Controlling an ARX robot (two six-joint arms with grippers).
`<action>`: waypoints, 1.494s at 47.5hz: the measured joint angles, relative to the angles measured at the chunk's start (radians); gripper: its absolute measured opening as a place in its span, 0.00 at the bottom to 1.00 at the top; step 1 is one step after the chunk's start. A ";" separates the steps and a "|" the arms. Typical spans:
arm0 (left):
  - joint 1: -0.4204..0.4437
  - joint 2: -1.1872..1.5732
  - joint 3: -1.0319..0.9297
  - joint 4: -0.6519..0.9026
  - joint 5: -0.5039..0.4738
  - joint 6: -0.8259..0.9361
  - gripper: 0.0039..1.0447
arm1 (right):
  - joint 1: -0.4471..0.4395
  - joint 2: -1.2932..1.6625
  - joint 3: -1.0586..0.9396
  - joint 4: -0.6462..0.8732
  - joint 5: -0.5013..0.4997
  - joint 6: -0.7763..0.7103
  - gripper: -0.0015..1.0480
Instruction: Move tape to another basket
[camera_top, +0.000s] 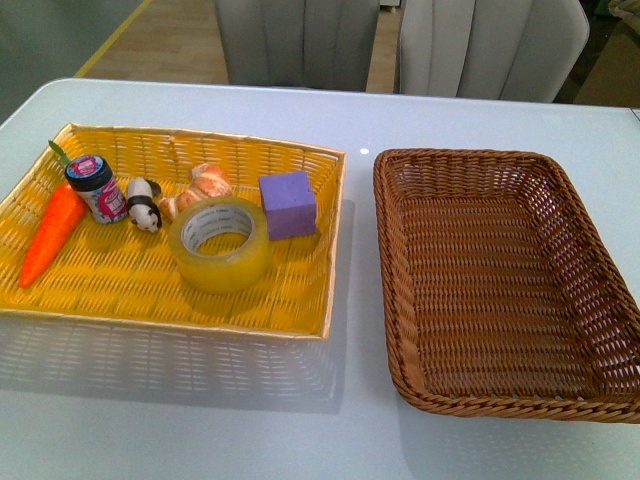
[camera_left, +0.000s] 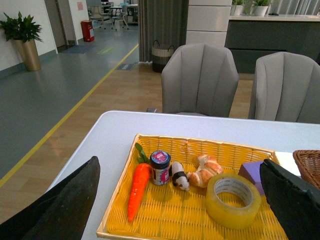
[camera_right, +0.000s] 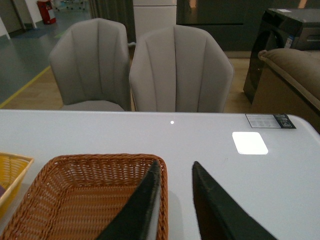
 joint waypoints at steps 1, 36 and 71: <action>0.000 0.000 0.000 0.000 0.000 0.000 0.92 | 0.005 -0.017 -0.013 -0.006 0.006 0.000 0.13; 0.000 0.000 0.000 0.000 0.000 0.000 0.92 | 0.175 -0.688 -0.237 -0.455 0.176 -0.003 0.02; 0.000 0.000 0.000 0.000 0.000 0.000 0.92 | 0.176 -1.203 -0.246 -0.922 0.177 -0.003 0.02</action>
